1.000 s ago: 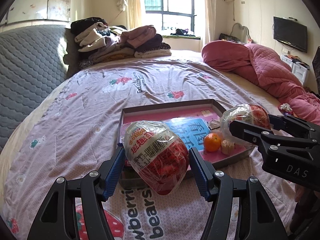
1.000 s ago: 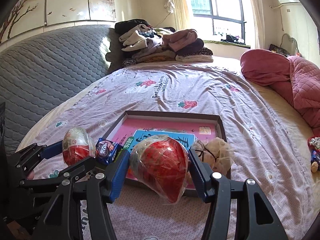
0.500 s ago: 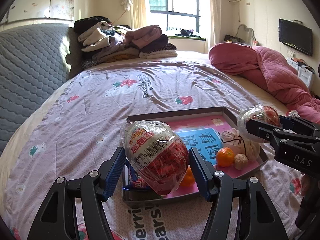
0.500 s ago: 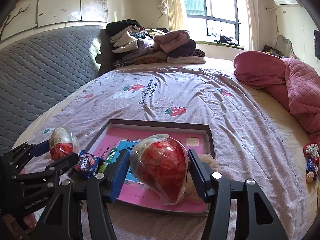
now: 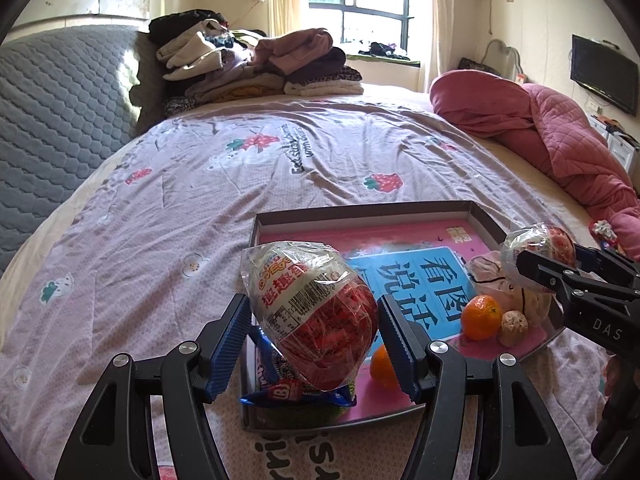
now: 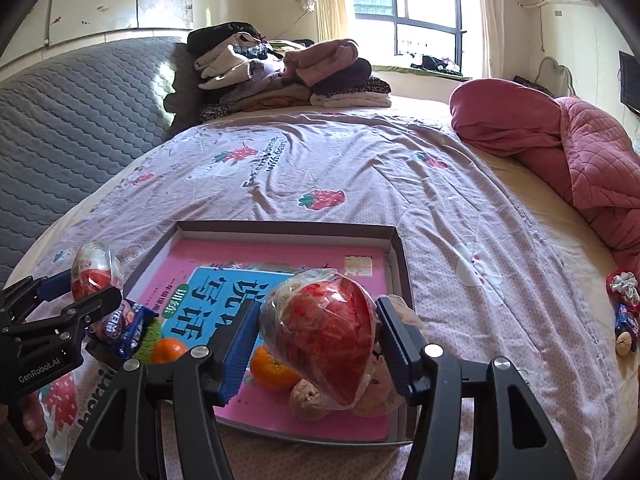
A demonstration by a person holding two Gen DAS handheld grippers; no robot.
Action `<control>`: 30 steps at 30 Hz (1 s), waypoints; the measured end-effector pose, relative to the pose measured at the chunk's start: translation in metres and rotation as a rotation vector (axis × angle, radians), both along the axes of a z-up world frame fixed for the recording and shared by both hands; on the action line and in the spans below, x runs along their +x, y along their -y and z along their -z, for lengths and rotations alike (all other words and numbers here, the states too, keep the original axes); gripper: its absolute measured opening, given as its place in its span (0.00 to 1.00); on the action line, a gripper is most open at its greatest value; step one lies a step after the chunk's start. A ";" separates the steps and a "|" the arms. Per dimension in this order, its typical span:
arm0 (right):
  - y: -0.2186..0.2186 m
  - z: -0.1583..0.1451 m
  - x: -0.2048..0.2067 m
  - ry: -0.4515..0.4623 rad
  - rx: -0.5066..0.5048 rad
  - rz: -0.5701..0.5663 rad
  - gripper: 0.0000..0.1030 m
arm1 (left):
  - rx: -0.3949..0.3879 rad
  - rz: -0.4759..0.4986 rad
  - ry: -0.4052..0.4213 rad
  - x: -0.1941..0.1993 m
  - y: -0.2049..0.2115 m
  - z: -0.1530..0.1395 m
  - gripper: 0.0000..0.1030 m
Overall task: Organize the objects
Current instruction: 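Lift both candy eggs and carry them over the grey box, then lower both candy eggs into the box and open both tools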
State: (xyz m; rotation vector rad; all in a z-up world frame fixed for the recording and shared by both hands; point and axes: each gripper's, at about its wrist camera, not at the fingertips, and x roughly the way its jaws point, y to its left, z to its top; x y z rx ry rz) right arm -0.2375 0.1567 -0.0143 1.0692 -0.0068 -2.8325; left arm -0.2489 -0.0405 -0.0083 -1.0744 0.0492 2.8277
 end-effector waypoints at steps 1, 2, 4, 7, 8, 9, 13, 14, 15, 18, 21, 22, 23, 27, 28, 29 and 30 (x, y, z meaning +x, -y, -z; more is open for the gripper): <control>0.000 0.002 -0.002 0.002 0.004 0.003 0.57 | -0.001 0.002 0.000 -0.002 -0.001 0.001 0.64; -0.001 0.005 -0.004 0.008 0.011 0.005 0.57 | -0.004 0.005 0.004 -0.004 -0.003 0.003 0.64; 0.000 0.009 -0.008 0.014 0.021 0.008 0.57 | -0.005 0.013 0.012 -0.008 -0.007 0.008 0.64; 0.001 0.017 -0.013 0.026 0.035 0.008 0.57 | -0.008 0.025 0.024 -0.013 -0.012 0.013 0.64; 0.001 0.019 -0.015 0.027 0.043 0.007 0.57 | -0.008 0.029 0.025 -0.014 -0.014 0.014 0.64; 0.003 0.021 -0.017 0.031 0.050 0.008 0.57 | -0.015 0.032 0.028 -0.016 -0.016 0.017 0.64; 0.009 0.028 -0.022 0.040 0.084 -0.005 0.57 | -0.022 0.044 0.038 -0.020 -0.020 0.023 0.64; 0.011 0.030 -0.023 0.041 0.094 -0.008 0.57 | -0.023 0.048 0.039 -0.021 -0.021 0.024 0.64; 0.012 0.032 -0.024 0.043 0.100 -0.011 0.57 | -0.024 0.049 0.038 -0.021 -0.021 0.025 0.64; 0.015 0.037 -0.027 0.056 0.103 -0.010 0.57 | -0.039 0.056 0.037 -0.022 -0.024 0.029 0.64; 0.014 0.041 -0.031 0.069 0.103 0.000 0.57 | -0.052 0.059 0.035 -0.024 -0.027 0.032 0.65; 0.015 0.043 -0.032 0.070 0.104 0.001 0.57 | -0.051 0.062 0.046 -0.026 -0.028 0.034 0.65; 0.015 0.043 -0.032 0.071 0.107 0.001 0.57 | -0.048 0.064 0.066 -0.028 -0.028 0.037 0.65; 0.015 0.045 -0.033 0.080 0.107 0.003 0.57 | -0.084 0.065 0.071 -0.031 -0.032 0.045 0.65; 0.015 0.045 -0.033 0.080 0.110 0.002 0.57 | -0.081 0.067 0.073 -0.031 -0.032 0.045 0.65; 0.015 0.045 -0.033 0.079 0.110 0.003 0.57 | -0.080 0.066 0.073 -0.031 -0.031 0.045 0.65; 0.015 0.045 -0.033 0.080 0.108 0.005 0.57 | -0.078 0.065 0.075 -0.031 -0.031 0.045 0.65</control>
